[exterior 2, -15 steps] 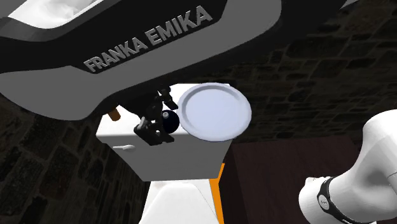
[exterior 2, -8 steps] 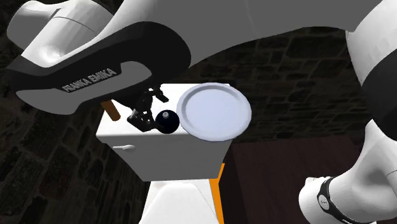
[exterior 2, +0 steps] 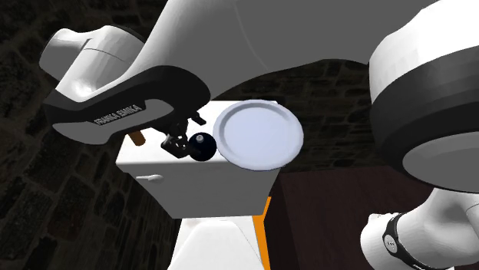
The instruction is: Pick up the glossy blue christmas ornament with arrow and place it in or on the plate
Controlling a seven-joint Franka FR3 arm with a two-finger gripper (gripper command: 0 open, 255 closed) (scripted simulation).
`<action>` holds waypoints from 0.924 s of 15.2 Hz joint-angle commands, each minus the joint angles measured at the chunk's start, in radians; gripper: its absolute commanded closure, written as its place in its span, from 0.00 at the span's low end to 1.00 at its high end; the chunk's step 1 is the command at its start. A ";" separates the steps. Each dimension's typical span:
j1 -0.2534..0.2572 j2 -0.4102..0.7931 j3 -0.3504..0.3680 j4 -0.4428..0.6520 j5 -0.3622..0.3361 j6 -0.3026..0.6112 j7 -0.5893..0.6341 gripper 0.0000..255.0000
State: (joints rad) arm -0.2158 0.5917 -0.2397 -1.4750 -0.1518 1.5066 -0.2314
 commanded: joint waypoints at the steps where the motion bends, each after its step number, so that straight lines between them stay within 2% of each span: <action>1: -0.001 -0.009 -0.001 -0.038 -0.003 0.030 0.002 0.00; 9: -0.001 -0.012 -0.002 -0.049 -0.003 0.038 0.003 0.00; 10: -0.001 -0.012 -0.002 -0.049 -0.003 0.038 0.003 1.00; 14: -0.002 -0.008 -0.001 -0.047 -0.003 0.039 0.003 1.00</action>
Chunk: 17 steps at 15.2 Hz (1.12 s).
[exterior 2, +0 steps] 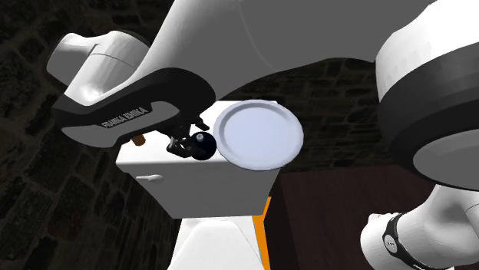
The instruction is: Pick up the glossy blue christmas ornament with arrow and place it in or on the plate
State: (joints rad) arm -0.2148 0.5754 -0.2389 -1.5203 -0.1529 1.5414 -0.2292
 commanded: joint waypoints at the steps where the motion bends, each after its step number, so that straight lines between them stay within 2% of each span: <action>1: -0.003 0.007 -0.002 -0.005 -0.002 0.006 0.001 1.00; 5: -0.002 0.004 -0.002 -0.004 -0.002 0.003 0.001 1.00; 15: 0.003 -0.044 -0.009 0.056 -0.013 -0.103 -0.020 1.00; 16: 0.002 -0.040 -0.008 0.050 -0.012 -0.092 -0.017 1.00; 17: 0.002 -0.040 -0.008 0.050 -0.012 -0.092 -0.017 0.00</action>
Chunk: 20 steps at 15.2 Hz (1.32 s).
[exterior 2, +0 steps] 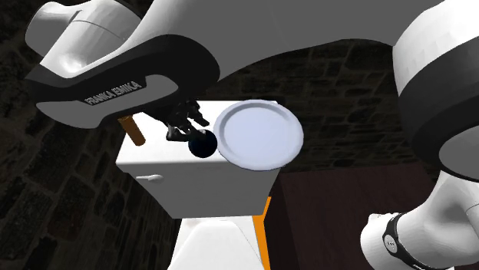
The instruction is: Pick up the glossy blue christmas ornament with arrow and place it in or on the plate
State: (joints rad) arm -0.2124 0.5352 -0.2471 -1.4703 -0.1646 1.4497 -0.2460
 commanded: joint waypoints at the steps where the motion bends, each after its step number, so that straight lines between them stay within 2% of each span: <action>1: -0.018 -0.011 0.013 -0.031 0.010 0.071 -0.066 0.00; 2: -0.033 -0.018 0.023 -0.051 0.019 0.121 -0.116 0.00; 9: -0.037 -0.038 0.020 -0.170 0.012 0.220 -0.109 0.00; 17: -0.038 -0.040 0.020 -0.179 0.011 0.228 -0.108 0.00; 18: -0.038 -0.040 0.020 -0.179 0.011 0.228 -0.108 1.00; 20: -0.038 -0.039 0.020 -0.179 0.011 0.228 -0.108 1.00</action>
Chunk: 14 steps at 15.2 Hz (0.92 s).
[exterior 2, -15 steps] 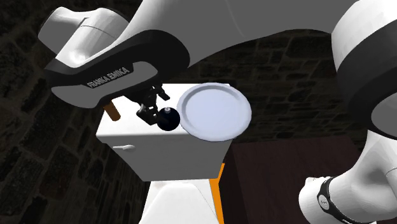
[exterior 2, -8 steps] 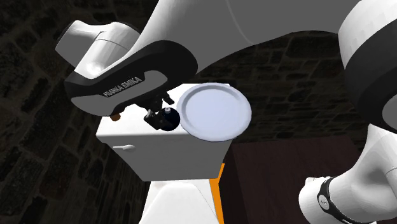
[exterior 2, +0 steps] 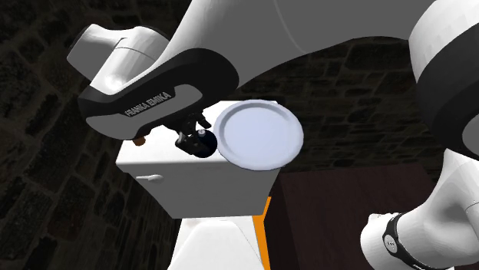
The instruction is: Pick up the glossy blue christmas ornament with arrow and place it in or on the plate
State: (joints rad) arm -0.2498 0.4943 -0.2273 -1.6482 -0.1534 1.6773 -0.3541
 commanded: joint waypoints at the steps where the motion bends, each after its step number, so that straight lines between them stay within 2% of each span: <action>1: 0.000 0.002 0.000 -0.001 0.000 0.001 0.000 1.00; 7: 0.000 0.001 0.000 -0.001 0.000 0.001 0.000 1.00; 14: 0.004 -0.037 -0.004 0.037 -0.006 -0.075 -0.012 1.00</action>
State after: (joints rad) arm -0.2465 0.4603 -0.2307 -1.6194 -0.1590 1.6141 -0.3642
